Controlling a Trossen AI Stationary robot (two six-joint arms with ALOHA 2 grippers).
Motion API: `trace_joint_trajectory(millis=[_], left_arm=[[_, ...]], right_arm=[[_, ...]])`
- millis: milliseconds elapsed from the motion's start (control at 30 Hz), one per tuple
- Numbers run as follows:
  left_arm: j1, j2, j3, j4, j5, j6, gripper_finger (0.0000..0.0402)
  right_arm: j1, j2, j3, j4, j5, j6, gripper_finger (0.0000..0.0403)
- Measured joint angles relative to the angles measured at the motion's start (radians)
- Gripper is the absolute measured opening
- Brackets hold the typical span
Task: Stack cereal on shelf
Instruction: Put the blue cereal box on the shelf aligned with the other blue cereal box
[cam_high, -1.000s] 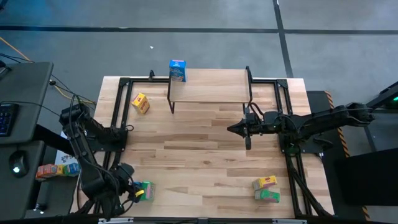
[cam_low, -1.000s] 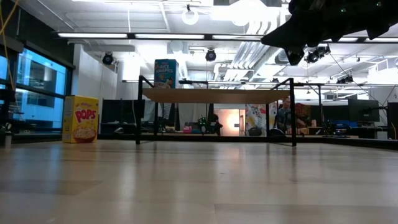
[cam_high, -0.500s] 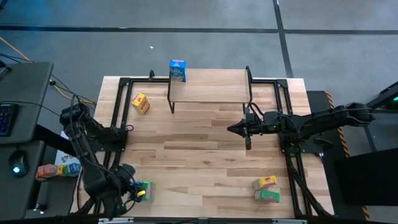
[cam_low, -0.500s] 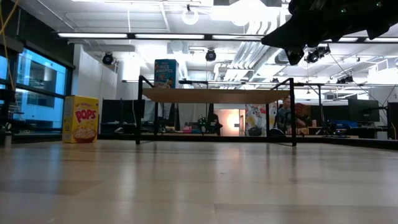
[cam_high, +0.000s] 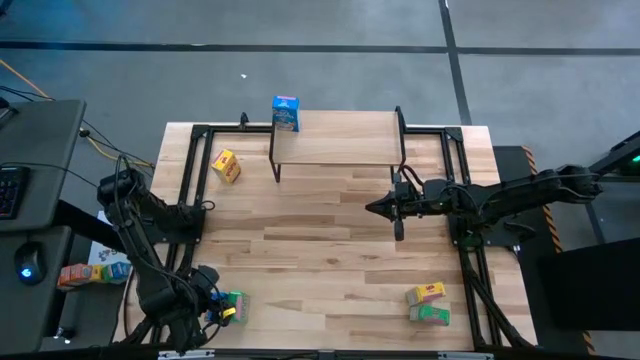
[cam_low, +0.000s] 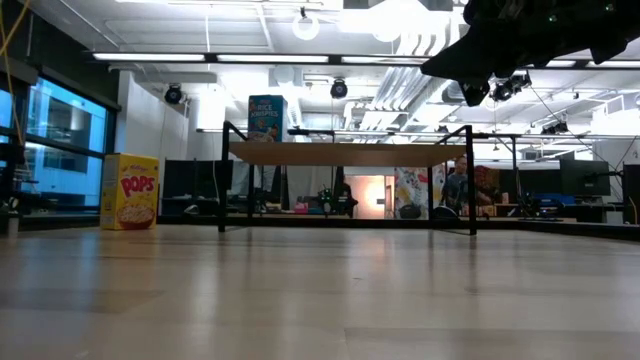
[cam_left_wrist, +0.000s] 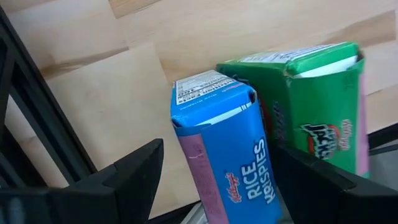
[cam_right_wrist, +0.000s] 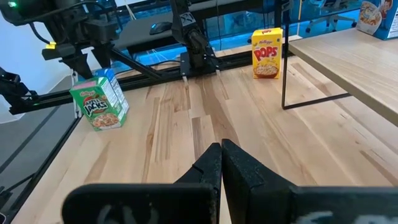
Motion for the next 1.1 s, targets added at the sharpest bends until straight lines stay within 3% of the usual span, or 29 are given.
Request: trace_joint_trajectory(millis=[467, 867, 1100], left_arm=[[0.009, 0.034, 0.0, 0.036, 0.032, 0.082, 0.0273], [0.069, -0.004, 0.002, 0.019, 0.08, 0.241, 0.0153], [0.072, -0.122, 0.003, -0.123, 0.052, 0.228, 0.0118]], right_arm=[[0.0, 0.0, 0.0, -0.002, 0.047, 0.005, 0.0], [0.0, 0.001, 0.0, -0.01, 0.056, 0.008, 0.0], [0.0, 0.037, 0.0, -0.01, 0.056, 0.008, 0.0]])
